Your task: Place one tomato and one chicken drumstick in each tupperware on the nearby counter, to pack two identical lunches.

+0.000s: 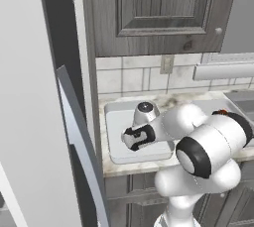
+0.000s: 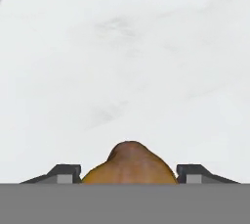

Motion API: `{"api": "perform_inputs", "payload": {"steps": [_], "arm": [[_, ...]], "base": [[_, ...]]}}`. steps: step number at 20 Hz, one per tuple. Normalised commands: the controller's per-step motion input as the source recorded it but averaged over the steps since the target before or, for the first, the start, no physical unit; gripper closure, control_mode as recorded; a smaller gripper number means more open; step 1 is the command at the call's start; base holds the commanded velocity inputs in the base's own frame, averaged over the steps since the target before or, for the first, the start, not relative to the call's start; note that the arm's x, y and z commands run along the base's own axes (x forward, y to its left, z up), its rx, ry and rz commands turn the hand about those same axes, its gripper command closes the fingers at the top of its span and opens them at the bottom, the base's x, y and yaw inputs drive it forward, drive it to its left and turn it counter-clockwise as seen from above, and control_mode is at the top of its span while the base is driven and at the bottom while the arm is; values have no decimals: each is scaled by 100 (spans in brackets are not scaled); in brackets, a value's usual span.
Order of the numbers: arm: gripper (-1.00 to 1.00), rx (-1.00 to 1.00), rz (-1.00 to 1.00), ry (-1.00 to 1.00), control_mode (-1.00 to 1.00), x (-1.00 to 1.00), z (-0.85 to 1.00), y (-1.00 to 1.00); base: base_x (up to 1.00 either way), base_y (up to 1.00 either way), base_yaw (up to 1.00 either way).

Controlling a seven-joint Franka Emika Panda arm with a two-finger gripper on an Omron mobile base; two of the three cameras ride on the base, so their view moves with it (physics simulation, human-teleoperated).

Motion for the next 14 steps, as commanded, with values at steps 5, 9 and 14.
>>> {"api": "perform_inputs", "payload": {"steps": [5,9,14], "arm": [[-100,0,0,-3,-100,-51,3,-3],[-100,0,0,-10,-100,-57,27,-16],[-100,1,0,-10,-100,-55,67,-43]], "base": [[0,0,0],[0,0,0],[0,0,0]]}}
